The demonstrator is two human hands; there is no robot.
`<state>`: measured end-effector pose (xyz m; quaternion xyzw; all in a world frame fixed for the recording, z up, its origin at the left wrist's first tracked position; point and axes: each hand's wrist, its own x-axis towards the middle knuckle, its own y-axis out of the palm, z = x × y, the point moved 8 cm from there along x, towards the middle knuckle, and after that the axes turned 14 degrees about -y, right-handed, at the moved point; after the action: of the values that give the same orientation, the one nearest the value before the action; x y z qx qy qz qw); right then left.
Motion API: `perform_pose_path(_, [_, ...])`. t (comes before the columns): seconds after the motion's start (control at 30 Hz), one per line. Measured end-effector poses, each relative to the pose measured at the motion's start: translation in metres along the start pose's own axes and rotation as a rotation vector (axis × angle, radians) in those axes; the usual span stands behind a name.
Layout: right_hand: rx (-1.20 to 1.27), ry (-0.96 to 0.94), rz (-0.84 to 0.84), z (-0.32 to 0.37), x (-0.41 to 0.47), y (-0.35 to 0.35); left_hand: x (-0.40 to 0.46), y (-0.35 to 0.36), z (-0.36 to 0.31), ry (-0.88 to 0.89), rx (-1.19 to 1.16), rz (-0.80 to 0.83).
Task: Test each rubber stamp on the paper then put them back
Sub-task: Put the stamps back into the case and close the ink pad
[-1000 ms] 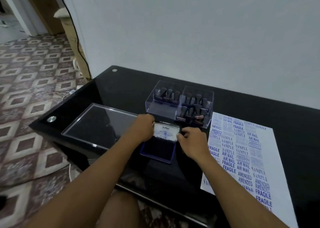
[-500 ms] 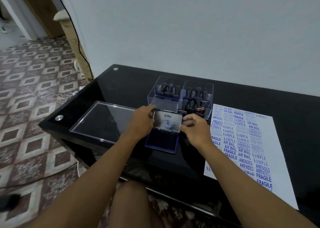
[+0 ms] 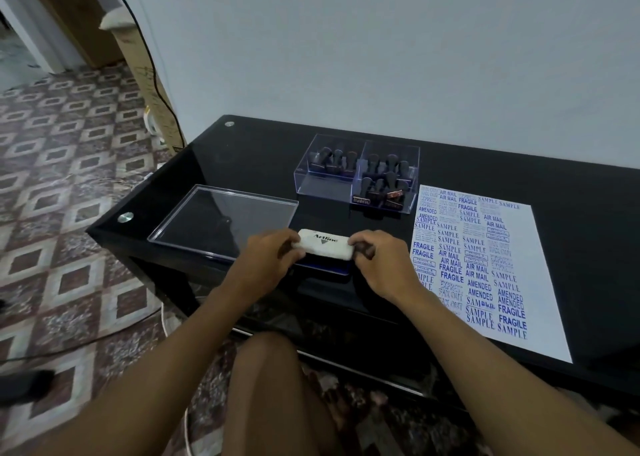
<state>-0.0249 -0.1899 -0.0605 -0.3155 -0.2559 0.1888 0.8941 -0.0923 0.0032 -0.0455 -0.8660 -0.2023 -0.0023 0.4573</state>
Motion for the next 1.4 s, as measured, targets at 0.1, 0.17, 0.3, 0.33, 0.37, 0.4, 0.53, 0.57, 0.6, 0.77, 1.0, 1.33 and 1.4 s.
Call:
perform_pose_path(0.1, [-0.095, -0.002, 0.085, 0.001, -0.004, 0.008, -0.009, 0.012, 0.004, 0.026, 0.075, 0.029])
perform_pose_path(0.17, [-0.092, 0.035, 0.086, 0.001, -0.007, 0.009, -0.012, 0.015, 0.002, 0.035, 0.095, 0.036])
perform_pose_path(0.3, [-0.201, 0.235, 0.09, -0.01, -0.009, 0.011, -0.01, 0.016, 0.001, 0.013, 0.13, 0.044])
perform_pose_path(0.33, [-0.217, 0.274, 0.109, -0.011, -0.009, 0.014, -0.009, 0.016, 0.001, 0.002, 0.136, 0.042])
perform_pose_path(0.37, [-0.203, 0.307, 0.108, -0.01, -0.009, 0.016, -0.009, 0.016, 0.0, -0.006, 0.135, 0.044])
perform_pose_path(0.4, [-0.171, 0.329, 0.081, -0.009, -0.01, 0.017, -0.01, 0.017, -0.001, -0.012, 0.132, 0.046])
perform_pose_path(0.53, [-0.01, 0.354, -0.037, -0.003, -0.004, 0.009, -0.006, 0.017, -0.002, -0.067, 0.106, 0.024])
perform_pose_path(0.57, [0.056, 0.365, -0.071, -0.003, -0.001, 0.007, -0.004, 0.017, -0.001, -0.088, 0.093, 0.021])
perform_pose_path(0.6, [0.123, 0.37, -0.11, -0.002, 0.004, 0.004, 0.0, 0.016, -0.002, -0.102, 0.084, 0.018])
perform_pose_path(0.77, [0.236, 0.339, -0.213, 0.006, 0.047, -0.022, 0.03, 0.01, -0.013, -0.106, 0.051, 0.086])
perform_pose_path(1.0, [0.027, 0.252, -0.332, 0.031, 0.141, -0.073, 0.114, -0.029, -0.056, 0.054, -0.021, -0.001])
perform_pose_path(1.33, [0.055, 0.345, -0.222, 0.006, 0.179, -0.02, 0.168, 0.014, -0.05, -0.022, 0.016, 0.218])
perform_pose_path(1.4, [0.045, 0.37, -0.208, -0.001, 0.177, -0.011, 0.17, 0.024, -0.045, -0.037, 0.077, 0.247])
